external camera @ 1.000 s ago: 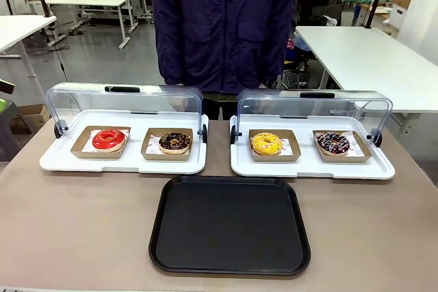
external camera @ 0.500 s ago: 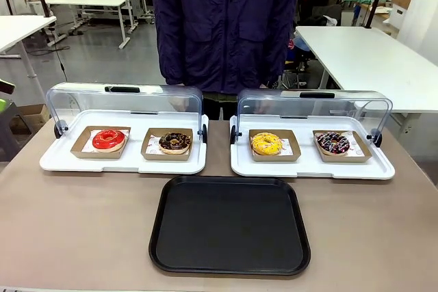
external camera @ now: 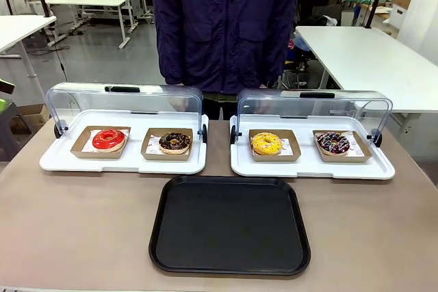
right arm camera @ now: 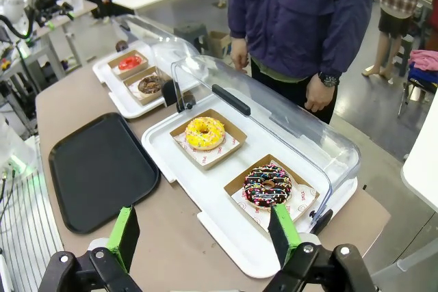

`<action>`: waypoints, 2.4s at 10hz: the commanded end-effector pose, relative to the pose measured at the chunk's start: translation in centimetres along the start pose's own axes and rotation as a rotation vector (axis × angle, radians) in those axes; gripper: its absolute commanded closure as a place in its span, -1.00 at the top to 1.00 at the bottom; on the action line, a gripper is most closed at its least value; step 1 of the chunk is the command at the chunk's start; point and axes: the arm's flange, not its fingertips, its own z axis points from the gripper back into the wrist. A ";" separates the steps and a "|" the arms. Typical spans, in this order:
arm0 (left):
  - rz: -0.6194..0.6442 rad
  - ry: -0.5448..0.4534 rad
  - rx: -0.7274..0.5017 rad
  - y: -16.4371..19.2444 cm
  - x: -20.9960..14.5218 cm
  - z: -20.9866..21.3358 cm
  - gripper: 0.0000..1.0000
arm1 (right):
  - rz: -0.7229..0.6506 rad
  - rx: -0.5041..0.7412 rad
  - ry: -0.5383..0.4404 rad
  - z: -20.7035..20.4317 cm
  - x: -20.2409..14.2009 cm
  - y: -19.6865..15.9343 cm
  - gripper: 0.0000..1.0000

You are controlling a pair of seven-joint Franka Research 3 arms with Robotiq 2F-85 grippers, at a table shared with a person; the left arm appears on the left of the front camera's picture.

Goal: Move the second donut from the left to the tray.
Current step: Pick up the Paper togo box containing the Donut indicated by the person and place it on the Handle tray.

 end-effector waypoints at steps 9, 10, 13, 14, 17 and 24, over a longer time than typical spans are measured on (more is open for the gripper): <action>-0.018 -0.018 -0.007 0.1 0.0 0.3 1.00 | 0.027 0.001 -0.028 -0.1 0.2 -0.3 1.00; -0.018 -0.018 -0.007 0.1 0.0 0.3 1.00 | 0.027 0.001 -0.028 -0.1 0.2 -0.3 1.00; -0.018 -0.018 -0.007 0.1 0.0 0.3 1.00 | 0.027 0.001 -0.028 -0.1 0.2 -0.3 1.00; -0.018 -0.018 -0.007 0.1 0.0 0.3 1.00 | 0.027 0.001 -0.028 -0.1 0.2 -0.3 1.00; -0.018 -0.018 -0.007 0.1 0.0 0.3 1.00 | 0.027 0.001 -0.028 -0.1 0.2 -0.3 1.00; -0.018 -0.018 -0.007 0.1 0.0 0.3 1.00 | 0.027 0.001 -0.028 -0.1 0.2 -0.3 1.00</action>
